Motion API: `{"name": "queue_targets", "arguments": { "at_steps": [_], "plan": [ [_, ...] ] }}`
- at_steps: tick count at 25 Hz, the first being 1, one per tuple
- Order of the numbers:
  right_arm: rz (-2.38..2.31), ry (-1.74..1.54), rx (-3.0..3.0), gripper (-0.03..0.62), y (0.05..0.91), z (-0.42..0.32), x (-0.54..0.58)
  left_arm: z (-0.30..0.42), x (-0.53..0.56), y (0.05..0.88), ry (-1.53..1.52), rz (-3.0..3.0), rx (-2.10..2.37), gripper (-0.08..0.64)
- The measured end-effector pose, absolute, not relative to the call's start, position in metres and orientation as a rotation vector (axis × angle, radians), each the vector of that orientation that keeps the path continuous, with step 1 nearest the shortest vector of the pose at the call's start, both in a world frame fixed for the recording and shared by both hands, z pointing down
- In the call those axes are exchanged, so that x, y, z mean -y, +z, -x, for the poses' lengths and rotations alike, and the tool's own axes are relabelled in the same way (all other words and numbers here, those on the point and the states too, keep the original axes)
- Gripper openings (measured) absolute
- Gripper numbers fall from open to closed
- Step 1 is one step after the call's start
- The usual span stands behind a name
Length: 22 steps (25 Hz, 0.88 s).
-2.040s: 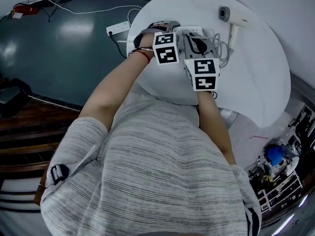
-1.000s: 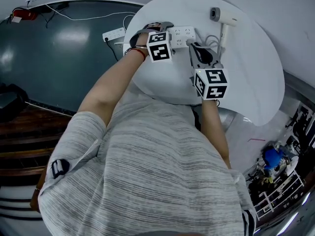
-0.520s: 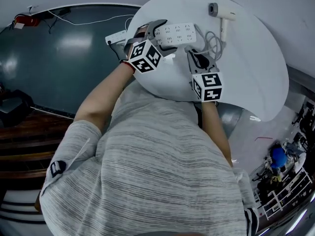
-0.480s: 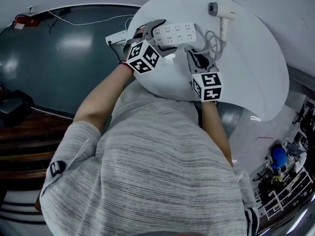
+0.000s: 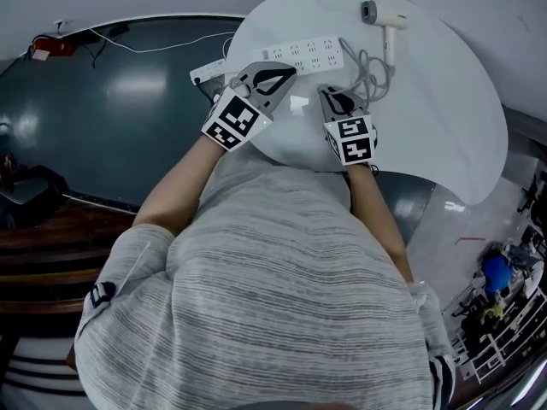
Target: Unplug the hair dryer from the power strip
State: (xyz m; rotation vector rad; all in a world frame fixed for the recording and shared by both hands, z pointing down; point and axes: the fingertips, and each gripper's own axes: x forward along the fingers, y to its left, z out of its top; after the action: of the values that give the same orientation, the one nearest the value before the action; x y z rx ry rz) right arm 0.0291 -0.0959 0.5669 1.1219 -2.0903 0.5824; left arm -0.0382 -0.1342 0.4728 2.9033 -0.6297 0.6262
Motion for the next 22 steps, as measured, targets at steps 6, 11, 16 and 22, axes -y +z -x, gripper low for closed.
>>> {"name": "queue_targets", "arguments": {
  "at_steps": [6, 11, 16, 22],
  "plan": [
    [-1.138, 0.590, 2.060, 0.060, 0.573, -0.031, 0.093, 0.040, 0.120, 0.450, 0.518, -2.891, 0.608, 0.006],
    [-1.179, 0.693, 2.019, 0.115, 0.572, -0.036, 0.088, 0.042, 0.113, 0.442, 0.481, -2.880, 0.602, 0.006],
    [-1.199, 0.875, 1.927, 0.117, 0.565, -0.049, 0.069, 0.044, 0.108, 0.438, 0.471, -2.881, 0.591, 0.006],
    [-1.315, 0.772, 2.102, 0.117, 0.508, -0.051, 0.074, 0.039, 0.100, 0.423, 0.386, -2.874, 0.524, 0.006]
  ]
}}
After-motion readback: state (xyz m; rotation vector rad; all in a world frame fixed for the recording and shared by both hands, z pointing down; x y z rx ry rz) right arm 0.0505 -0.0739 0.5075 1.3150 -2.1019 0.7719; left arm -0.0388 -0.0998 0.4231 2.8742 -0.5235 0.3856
